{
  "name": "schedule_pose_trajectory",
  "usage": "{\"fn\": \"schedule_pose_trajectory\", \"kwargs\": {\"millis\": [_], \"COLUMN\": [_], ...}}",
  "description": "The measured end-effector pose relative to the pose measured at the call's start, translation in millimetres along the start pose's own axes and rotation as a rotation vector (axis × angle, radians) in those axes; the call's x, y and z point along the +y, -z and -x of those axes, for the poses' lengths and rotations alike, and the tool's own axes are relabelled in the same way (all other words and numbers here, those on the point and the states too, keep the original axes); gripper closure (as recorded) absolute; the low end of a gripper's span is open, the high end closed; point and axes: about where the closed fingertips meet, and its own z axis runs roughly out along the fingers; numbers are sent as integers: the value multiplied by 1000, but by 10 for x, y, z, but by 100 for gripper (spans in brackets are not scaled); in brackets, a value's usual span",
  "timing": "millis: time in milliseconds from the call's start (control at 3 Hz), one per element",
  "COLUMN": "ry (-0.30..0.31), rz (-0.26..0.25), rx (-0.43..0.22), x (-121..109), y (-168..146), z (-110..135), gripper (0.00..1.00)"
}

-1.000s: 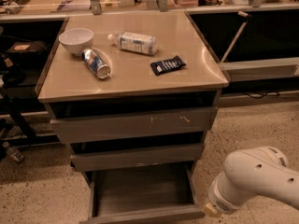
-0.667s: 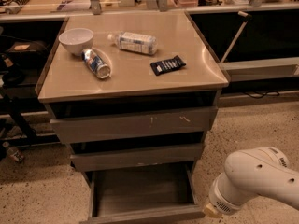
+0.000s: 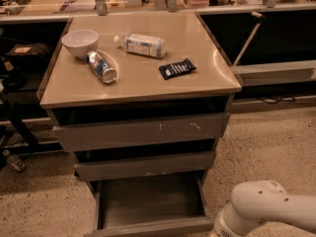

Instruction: Close bottom drawer

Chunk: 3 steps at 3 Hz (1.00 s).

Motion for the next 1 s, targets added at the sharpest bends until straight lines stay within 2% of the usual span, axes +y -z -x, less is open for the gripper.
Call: {"fn": "schedule_pose_trajectory", "kwargs": {"millis": [333,667,1000], "ry": [-66,-92,-96], "rz": [40,65,72], "rx": [-61,-74,-77], "x": [-108,-115,-98], "y": [-645,-1045,-1094], "z": [64,147,151], "gripper": [100,100,100]}}
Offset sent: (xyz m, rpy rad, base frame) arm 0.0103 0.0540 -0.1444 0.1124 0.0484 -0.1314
